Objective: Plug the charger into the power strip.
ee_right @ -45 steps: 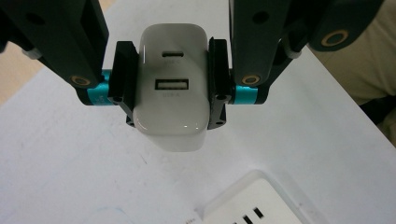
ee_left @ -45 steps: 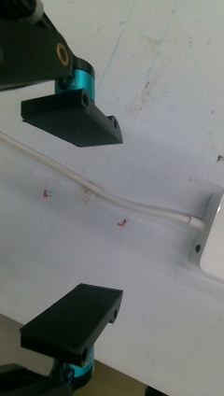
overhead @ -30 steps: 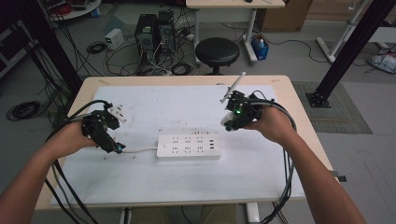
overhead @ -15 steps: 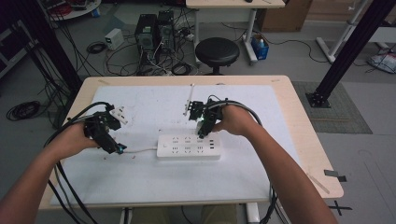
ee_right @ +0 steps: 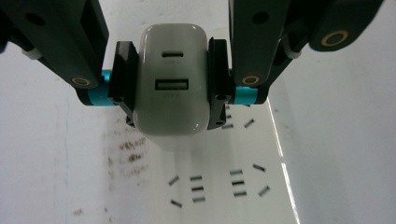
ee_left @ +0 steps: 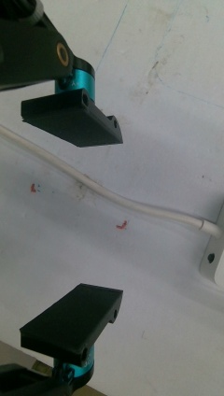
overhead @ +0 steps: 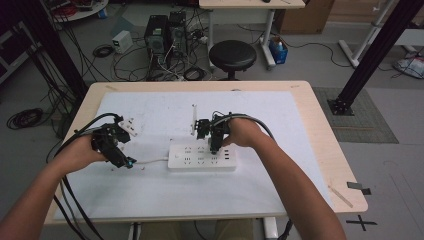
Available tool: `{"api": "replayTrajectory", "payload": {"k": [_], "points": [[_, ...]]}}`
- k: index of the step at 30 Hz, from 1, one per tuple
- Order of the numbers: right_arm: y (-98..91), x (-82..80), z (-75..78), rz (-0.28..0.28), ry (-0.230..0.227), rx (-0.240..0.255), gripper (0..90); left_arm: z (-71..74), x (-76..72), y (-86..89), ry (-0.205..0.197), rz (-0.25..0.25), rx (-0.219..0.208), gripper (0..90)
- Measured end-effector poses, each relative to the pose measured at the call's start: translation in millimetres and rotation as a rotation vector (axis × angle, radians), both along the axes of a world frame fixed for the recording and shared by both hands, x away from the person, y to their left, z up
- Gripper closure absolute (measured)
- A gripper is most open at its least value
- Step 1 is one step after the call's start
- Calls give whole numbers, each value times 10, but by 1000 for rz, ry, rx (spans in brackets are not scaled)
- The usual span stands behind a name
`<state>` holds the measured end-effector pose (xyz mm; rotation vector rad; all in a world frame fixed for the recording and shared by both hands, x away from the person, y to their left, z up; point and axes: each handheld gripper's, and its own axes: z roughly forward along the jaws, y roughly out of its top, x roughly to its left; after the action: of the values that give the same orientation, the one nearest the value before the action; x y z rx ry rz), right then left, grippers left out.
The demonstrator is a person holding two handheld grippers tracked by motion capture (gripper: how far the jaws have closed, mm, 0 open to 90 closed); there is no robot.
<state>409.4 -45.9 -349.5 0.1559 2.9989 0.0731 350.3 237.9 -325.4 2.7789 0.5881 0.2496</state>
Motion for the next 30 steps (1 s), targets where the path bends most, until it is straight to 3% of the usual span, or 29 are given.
{"api": "replayTrajectory", "payload": {"k": [2,5,8,12,15,18,26,30], "points": [[8,-6,-14,8,4,2,620,-8,3,7,2,1,3,215],[-8,-21,-44,95,-2,-7,620,-14,2,15,2,4,-2,215],[-24,2,-45,135,3,-2,620,-27,4,12,4,3,-4,215],[33,13,-45,86,11,-36,622,-45,1,7,7,6,-6,215],[81,14,-60,76,13,-54,624,-55,3,8,12,3,-3,214],[127,-10,-136,92,-5,-109,624,-62,-3,16,11,8,-10,215],[113,46,-147,61,31,-87,625,-71,22,3,16,14,-14,214],[165,61,-171,61,35,-107,625,-97,28,-21,21,8,-17,215]]}}
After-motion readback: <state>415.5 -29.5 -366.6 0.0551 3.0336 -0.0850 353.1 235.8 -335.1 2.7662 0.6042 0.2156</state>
